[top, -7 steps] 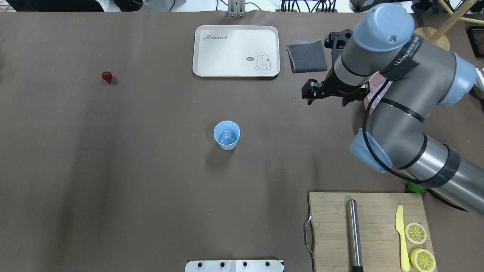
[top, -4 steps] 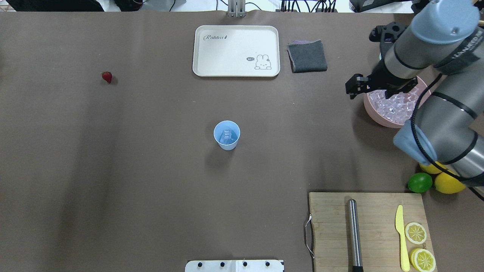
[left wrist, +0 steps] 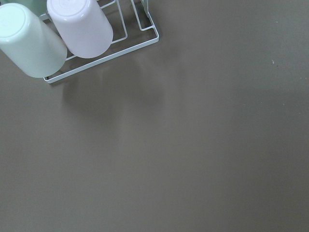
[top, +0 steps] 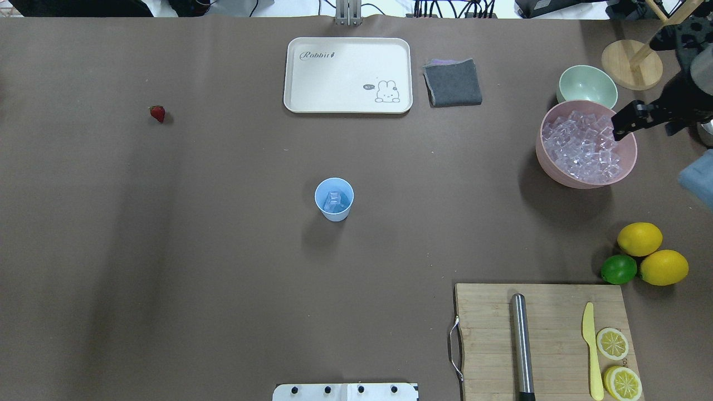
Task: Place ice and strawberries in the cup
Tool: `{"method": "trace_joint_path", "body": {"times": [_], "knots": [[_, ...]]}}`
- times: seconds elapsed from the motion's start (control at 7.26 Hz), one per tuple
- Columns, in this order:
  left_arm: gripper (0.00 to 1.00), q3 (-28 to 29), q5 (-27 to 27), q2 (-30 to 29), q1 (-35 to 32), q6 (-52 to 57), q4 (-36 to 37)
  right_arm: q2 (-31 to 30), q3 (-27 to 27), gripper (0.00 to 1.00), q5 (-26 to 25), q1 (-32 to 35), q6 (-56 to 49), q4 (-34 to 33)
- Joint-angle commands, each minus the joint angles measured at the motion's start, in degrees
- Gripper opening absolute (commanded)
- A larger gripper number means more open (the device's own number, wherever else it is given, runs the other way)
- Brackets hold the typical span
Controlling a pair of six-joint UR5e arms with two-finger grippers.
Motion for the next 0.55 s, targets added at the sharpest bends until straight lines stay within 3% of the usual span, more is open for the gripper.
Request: {"method": "trace_joint_path", "body": {"times": [0.0, 0.41], "knots": [[0.98, -0.7, -0.1, 0.0, 0.1, -0.1, 0.1, -4.7, -1.4, 1.0, 1.0, 8.1, -10.5, 0.0], [0.98, -2.1, 0.1, 0.1, 0.2, -0.1, 0.3, -6.7, -2.3, 1.0, 1.1, 11.7, -15.2, 0.0]]}}
